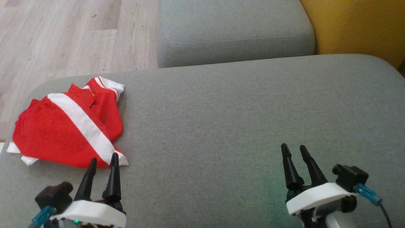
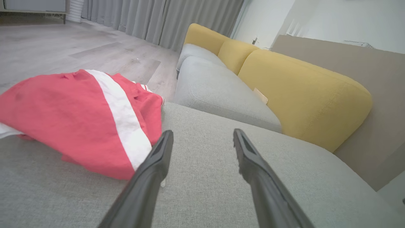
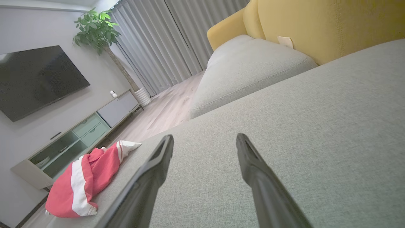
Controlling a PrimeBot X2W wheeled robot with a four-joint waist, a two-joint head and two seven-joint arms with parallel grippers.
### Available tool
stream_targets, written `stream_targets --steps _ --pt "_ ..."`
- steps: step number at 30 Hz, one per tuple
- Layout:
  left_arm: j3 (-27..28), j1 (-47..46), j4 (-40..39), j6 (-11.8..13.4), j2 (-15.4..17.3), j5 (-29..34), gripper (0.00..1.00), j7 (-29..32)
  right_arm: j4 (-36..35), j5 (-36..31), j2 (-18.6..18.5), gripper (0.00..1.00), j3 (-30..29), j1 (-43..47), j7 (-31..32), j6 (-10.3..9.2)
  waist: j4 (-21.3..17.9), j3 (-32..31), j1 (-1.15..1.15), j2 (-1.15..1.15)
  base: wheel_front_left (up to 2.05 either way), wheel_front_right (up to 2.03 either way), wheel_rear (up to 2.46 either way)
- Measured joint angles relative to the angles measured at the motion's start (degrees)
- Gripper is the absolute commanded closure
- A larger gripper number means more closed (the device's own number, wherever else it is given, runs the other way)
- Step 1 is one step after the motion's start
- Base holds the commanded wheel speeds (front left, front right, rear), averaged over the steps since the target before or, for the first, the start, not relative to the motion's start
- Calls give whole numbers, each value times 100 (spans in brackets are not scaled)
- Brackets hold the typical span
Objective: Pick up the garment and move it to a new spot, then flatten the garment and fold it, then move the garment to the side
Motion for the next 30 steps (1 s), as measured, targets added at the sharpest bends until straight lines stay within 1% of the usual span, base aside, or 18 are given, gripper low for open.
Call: stream_targets --steps 12,20,26,30 --pt "-62 137 -127 0 12 790 0 -180 -2 -716 -4 0 151 -1 -168 0 -23 -50 0 0 0 0 0" --pt "-52 191 -148 142 13 1394 0 -305 5 -1248 -5 0 162 -6 -320 0 -31 -57 0 0 0 0 0" --pt "-33 208 -213 152 11 1775 0 -408 33 -1652 -7 0 242 -29 -410 0 -25 -90 0 0 0 0 0" --pt "-25 235 -245 141 10 2059 0 -495 85 -1710 -8 0 264 -44 -466 0 -32 -114 0 0 0 0 0"
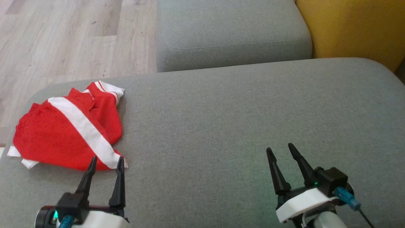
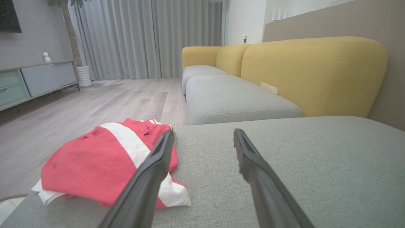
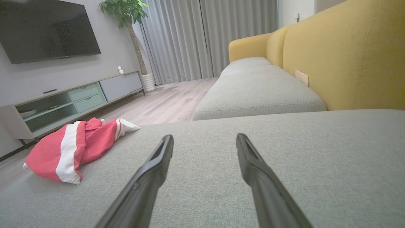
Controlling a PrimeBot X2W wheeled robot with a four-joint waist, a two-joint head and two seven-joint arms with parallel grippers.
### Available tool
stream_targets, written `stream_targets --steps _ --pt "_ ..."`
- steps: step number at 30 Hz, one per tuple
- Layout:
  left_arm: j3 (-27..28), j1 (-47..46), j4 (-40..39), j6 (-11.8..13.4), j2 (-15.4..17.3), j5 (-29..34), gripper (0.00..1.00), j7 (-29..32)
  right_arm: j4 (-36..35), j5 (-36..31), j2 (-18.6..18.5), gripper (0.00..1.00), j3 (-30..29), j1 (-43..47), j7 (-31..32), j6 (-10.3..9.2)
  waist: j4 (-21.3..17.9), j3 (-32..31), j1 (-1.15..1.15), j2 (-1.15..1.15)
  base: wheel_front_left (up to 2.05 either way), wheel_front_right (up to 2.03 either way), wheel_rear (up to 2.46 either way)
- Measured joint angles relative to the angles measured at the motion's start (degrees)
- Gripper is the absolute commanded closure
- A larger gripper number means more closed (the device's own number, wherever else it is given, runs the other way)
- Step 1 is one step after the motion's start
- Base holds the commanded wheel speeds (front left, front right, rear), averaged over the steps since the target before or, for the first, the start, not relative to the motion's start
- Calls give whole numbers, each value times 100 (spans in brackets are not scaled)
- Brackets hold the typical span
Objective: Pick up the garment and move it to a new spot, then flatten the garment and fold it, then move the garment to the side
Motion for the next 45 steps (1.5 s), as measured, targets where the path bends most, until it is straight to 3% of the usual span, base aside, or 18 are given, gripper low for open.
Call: stream_targets --steps 6,15,27,36,45 --pt "76 5 -52 -56 -11 342 0 -62 43 -325 -2 0 45 -80 -96 0 -4 -21 0 0 0 0 0" --pt "267 83 63 -248 -90 325 0 -62 243 -343 -4 0 -115 -80 -104 0 -29 -15 0 0 0 0 0" --pt "354 94 227 -302 -168 336 0 -62 347 -383 -4 0 -196 -78 -104 0 39 -4 0 0 0 0 0" --pt "367 94 314 -157 -180 534 0 -60 349 -399 -5 0 -290 -31 -105 0 587 -17 0 0 0 0 0" --pt "500 325 302 9 -138 568 0 -60 308 -343 -2 0 -241 204 -110 0 1545 -65 0 0 0 0 0"
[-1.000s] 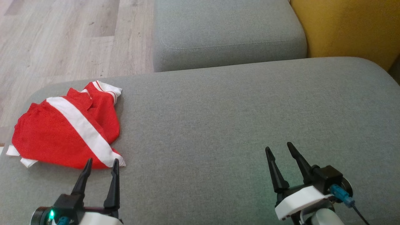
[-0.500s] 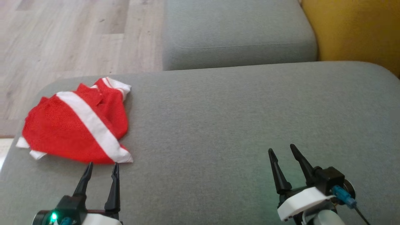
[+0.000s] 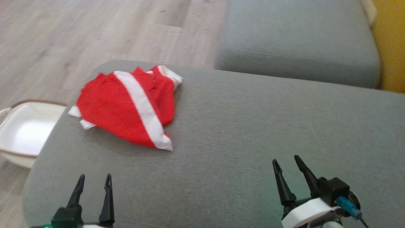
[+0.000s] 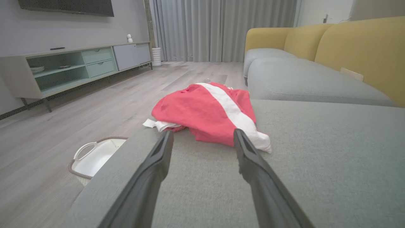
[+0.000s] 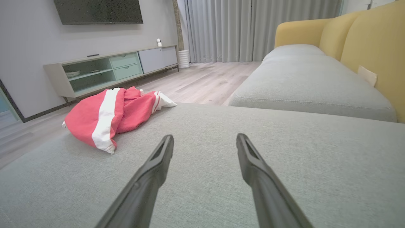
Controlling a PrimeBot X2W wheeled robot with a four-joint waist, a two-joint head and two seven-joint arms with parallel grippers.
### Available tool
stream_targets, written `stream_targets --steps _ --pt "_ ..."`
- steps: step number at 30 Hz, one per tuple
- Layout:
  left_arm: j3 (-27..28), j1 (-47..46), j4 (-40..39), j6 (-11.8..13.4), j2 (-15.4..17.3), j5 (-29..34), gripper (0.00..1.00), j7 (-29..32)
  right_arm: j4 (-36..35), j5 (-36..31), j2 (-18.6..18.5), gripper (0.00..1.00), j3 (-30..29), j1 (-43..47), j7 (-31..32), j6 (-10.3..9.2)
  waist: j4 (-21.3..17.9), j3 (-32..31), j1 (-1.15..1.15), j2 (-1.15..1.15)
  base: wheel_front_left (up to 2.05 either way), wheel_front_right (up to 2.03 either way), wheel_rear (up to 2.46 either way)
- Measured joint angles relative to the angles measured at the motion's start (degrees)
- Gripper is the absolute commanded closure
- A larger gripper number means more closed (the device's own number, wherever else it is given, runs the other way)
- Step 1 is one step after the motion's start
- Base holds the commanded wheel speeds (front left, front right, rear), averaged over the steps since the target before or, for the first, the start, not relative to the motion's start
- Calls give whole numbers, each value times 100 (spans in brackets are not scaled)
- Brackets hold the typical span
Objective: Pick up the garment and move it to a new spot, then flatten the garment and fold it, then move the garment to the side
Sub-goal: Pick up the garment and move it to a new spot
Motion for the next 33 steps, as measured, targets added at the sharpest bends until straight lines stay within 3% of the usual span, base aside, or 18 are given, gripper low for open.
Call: stream_targets --steps 10,24,26,30,33 --pt "31 145 -121 102 107 -2 0 0 -85 47 1 0 43 113 0 0 738 -66 0 0 0 0 0" --pt "182 79 -692 207 155 -33 0 0 -111 -287 2 0 -269 89 0 0 1054 399 0 0 0 0 0" --pt "304 -116 -988 236 252 -48 0 -1 -140 -415 3 0 -367 23 0 0 1030 573 0 0 0 0 0" --pt "397 -924 -1328 42 547 -76 0 -2 -211 -656 2 0 -601 -265 0 0 962 924 0 0 0 0 0" --pt "401 -2089 -1385 -159 739 -108 0 -24 -241 -845 2 0 -754 -588 0 0 893 1298 0 0 0 0 0"
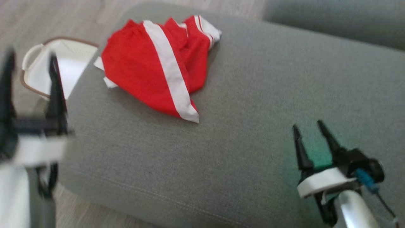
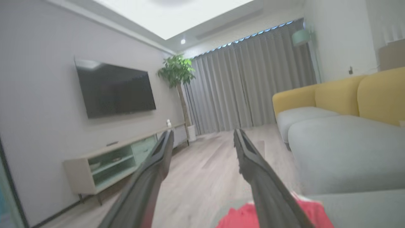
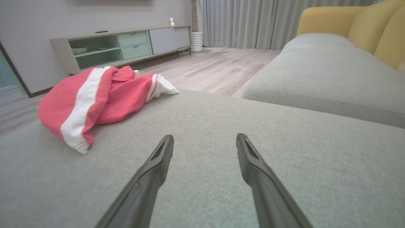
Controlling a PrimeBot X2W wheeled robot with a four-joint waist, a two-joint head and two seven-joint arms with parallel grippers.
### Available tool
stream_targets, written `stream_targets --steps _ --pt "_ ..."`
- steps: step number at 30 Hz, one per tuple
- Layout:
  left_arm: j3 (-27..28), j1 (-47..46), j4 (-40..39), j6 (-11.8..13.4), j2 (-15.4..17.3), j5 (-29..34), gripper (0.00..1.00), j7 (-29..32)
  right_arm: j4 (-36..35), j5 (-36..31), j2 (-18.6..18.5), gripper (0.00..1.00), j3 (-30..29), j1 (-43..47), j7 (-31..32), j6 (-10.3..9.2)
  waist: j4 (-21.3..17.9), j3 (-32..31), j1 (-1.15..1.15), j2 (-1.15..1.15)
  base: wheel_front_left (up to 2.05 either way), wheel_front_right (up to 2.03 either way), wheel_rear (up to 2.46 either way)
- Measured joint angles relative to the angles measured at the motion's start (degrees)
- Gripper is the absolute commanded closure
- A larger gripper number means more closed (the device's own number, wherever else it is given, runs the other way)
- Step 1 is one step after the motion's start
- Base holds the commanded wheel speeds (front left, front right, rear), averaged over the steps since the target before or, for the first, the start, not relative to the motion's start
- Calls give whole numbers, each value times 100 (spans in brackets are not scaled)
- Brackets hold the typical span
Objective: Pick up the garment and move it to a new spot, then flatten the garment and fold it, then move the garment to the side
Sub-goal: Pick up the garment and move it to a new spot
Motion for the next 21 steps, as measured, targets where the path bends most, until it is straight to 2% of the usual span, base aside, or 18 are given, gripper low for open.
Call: stream_targets --steps 4,9,16,21 --pt "-146 -1475 634 -290 244 -42 0 -26 -100 -67 -9 0 -272 -264 -1 0 -108 473 0 0 0 0 0" --pt "-645 -2864 2796 -492 378 -229 0 174 -276 -303 -18 0 -386 -505 -1 0 -284 970 1 0 0 0 0" --pt "-923 -4729 5320 -512 347 -802 0 811 -660 -367 -305 0 -480 -879 -2 0 -529 1609 2 0 0 0 0" --pt "-1344 -5356 6525 -554 304 -1308 0 1233 -929 -243 -343 0 -680 -883 -2 0 -701 1948 1 0 0 0 0"
